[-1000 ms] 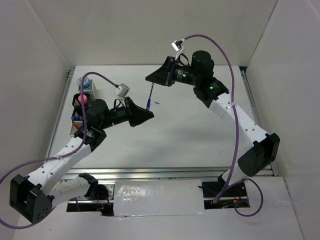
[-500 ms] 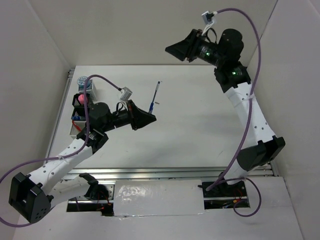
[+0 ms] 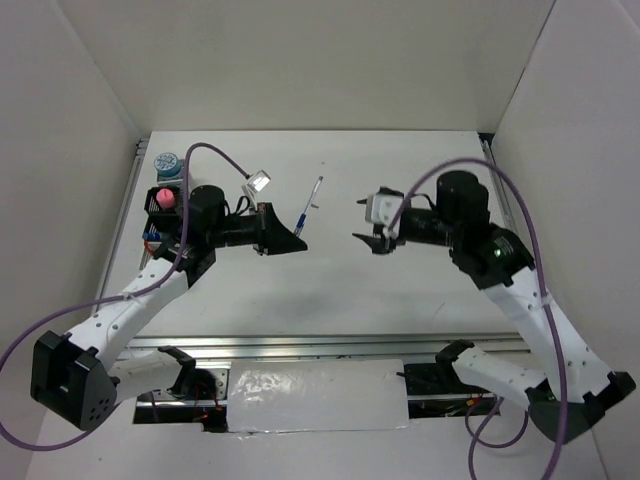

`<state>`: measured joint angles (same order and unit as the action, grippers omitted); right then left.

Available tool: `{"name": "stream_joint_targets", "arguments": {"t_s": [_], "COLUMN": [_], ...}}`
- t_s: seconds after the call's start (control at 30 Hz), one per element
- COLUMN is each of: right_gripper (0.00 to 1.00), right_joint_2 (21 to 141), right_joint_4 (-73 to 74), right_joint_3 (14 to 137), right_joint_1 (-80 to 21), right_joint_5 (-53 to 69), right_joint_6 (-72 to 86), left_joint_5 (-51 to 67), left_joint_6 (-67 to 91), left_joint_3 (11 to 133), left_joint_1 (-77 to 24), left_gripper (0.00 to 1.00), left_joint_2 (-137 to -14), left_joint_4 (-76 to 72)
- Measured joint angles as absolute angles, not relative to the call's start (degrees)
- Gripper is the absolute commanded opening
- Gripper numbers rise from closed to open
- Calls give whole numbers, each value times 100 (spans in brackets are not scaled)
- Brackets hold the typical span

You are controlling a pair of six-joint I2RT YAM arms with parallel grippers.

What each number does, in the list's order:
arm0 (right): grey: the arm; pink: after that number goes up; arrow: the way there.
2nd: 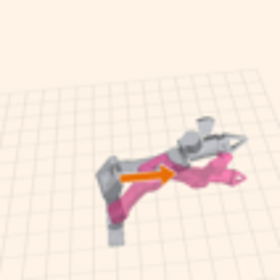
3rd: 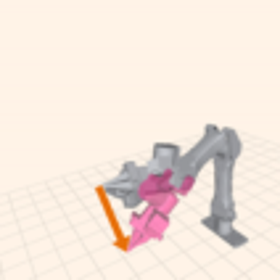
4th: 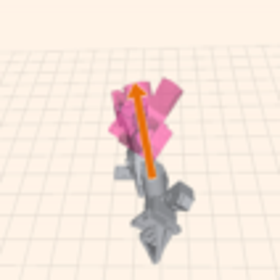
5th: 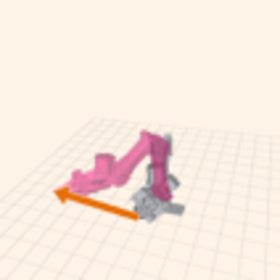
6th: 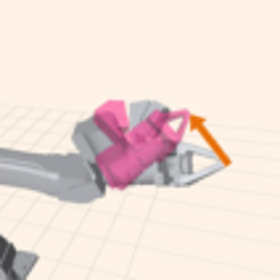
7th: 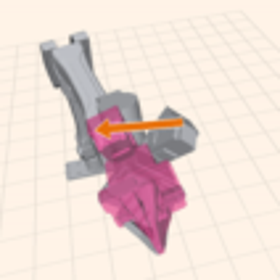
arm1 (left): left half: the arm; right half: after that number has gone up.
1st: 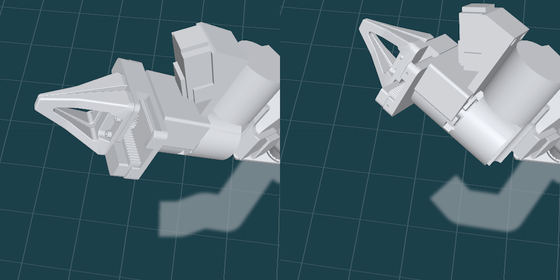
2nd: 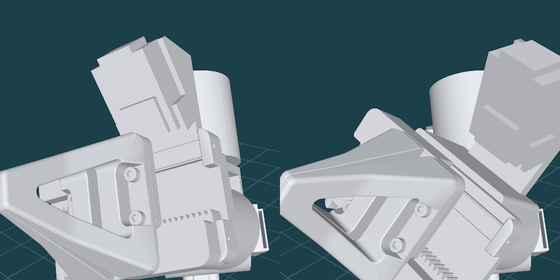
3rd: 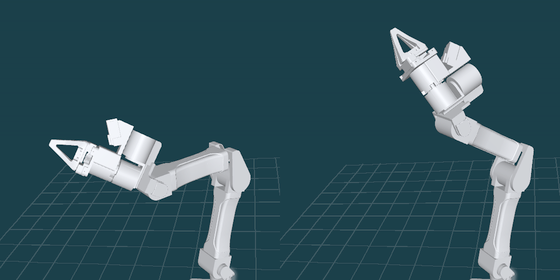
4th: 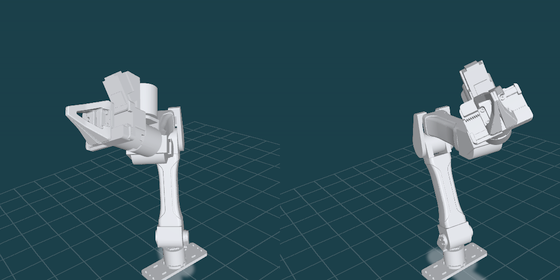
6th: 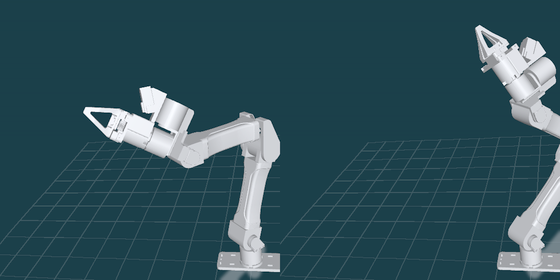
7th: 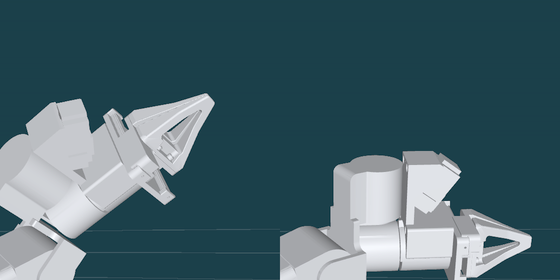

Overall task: Sort the stationery into containers
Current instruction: Close the pen cap on the pen, then place the pen in the storage box.

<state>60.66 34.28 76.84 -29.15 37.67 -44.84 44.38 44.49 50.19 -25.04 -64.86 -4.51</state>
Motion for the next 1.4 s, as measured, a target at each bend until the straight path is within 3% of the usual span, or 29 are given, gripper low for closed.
{"name": "stream_joint_targets", "arguments": {"t_s": [0.17,0.43,0.83,0.93,0.97,1.13,1.23,1.37,1.4], "right_gripper": [67,68,66,63,55,25,5,0,0], "right_joint_2": [5210,5354,6532,6799,6890,7118,7111,6980,6895], "right_joint_4": [3306,2735,2014,1968,1946,1896,1859,1796,1787], "right_joint_3": [6447,5988,5913,5913,5913,5916,5911,5872,5839], "right_joint_1": [-3229,-4012,-4499,-4499,-4497,-4460,-4418,-4259,-4211], "right_joint_5": [3398,2941,2567,2547,2534,2484,2497,2552,2569], "right_joint_6": [-6088,-7682,-9139,-9345,-9421,-9629,-9708,-9631,-9572], "left_joint_5": [4989,5341,5498,5559,5579,5655,5677,5784,5806], "left_joint_6": [5019,5627,5883,5872,5870,5752,5564,5238,5089], "left_joint_3": [5057,4567,4423,4495,4534,4668,4737,4919,5006], "left_joint_1": [-2451,-2462,-2620,-2668,-2683,-2709,-2687,-2543,-2449], "left_gripper": [0,0,0,0,2,23,48,68,78], "left_joint_2": [-6582,-6591,-6670,-6812,-6858,-6928,-6928,-6923,-6923], "left_joint_4": [-388,-480,-447,-381,-355,-276,-204,23,180]}}
